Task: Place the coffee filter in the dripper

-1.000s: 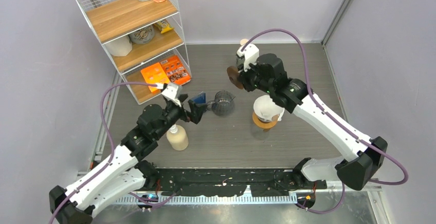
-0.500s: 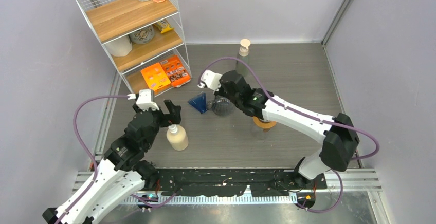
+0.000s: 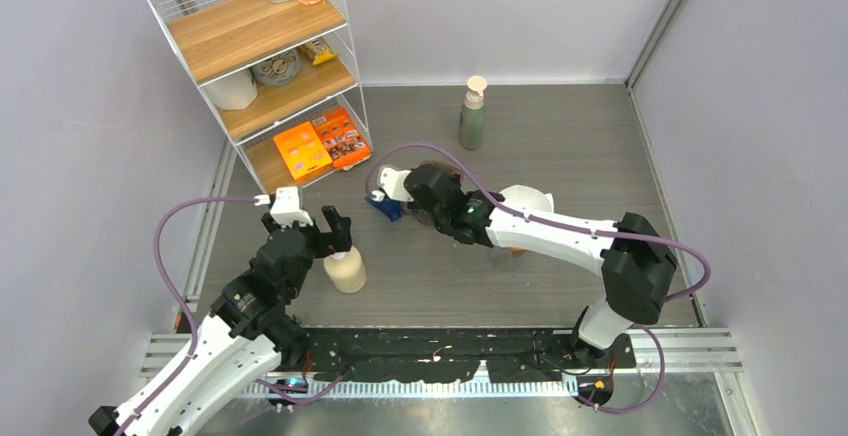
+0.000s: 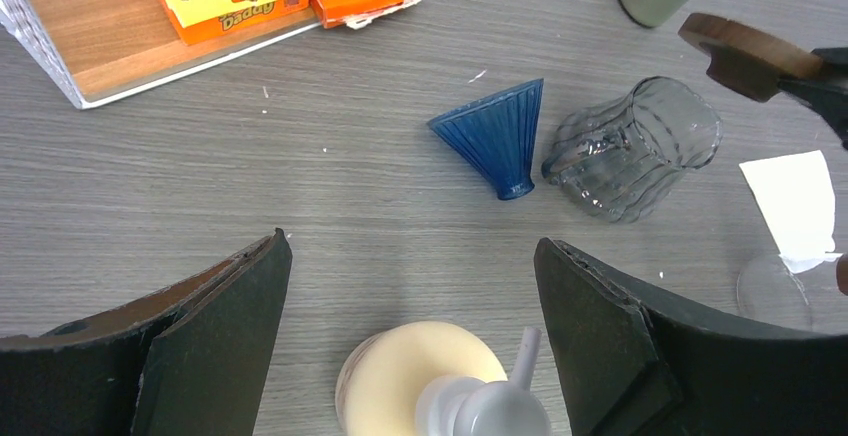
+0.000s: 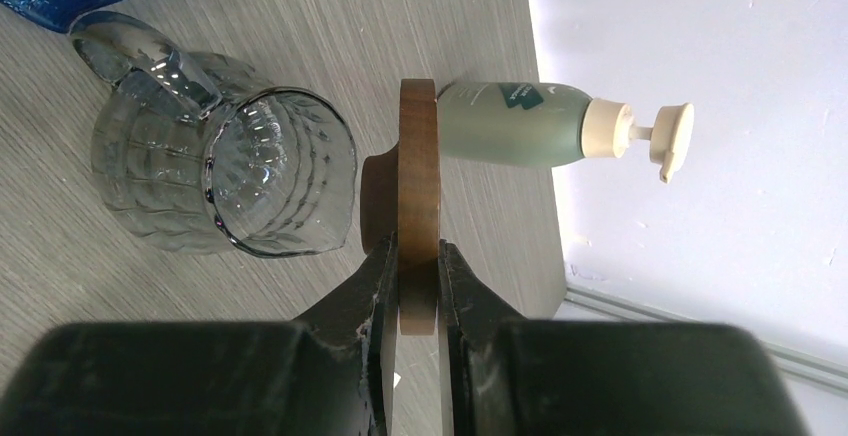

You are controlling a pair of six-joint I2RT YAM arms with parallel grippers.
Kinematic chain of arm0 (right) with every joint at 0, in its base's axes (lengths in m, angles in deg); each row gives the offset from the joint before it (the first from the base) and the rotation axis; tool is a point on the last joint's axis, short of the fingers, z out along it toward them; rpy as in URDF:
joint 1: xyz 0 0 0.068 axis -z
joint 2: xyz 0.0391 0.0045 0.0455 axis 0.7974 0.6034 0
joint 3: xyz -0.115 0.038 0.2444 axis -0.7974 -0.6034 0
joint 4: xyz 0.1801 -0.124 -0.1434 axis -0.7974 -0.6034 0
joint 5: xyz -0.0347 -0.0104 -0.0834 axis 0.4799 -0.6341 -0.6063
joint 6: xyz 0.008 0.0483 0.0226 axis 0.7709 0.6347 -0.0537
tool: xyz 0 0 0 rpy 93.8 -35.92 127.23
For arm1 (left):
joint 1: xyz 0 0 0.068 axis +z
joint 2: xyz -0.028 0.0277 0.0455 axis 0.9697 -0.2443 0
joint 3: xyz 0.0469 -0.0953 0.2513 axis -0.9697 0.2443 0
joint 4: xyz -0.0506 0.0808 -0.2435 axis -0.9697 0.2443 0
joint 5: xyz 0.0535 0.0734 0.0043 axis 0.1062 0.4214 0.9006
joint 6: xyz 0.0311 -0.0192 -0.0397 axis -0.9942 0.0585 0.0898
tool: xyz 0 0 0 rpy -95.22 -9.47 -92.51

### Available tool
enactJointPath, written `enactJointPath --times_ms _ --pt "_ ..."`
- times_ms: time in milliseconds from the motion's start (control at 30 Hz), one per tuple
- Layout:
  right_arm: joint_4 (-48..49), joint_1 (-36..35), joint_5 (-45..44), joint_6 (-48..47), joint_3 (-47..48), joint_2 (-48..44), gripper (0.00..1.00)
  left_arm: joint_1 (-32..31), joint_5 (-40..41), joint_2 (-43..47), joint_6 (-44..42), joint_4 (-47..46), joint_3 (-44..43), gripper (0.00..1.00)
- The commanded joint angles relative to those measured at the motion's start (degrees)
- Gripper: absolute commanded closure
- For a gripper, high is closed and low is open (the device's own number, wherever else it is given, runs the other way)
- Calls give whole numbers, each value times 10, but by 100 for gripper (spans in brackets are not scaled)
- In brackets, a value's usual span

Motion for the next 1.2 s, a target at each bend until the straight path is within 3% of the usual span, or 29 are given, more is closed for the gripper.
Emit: enactJointPath --times_ms 0,800,1167 --pt "18 -9 -38 10 -7 5 92 2 22 13 10 -38 5 0" --pt "22 -26 -81 33 -7 53 87 2 15 22 13 -42 13 0" --pt "13 -31 -68 68 -4 56 74 2 13 21 11 -43 14 1"
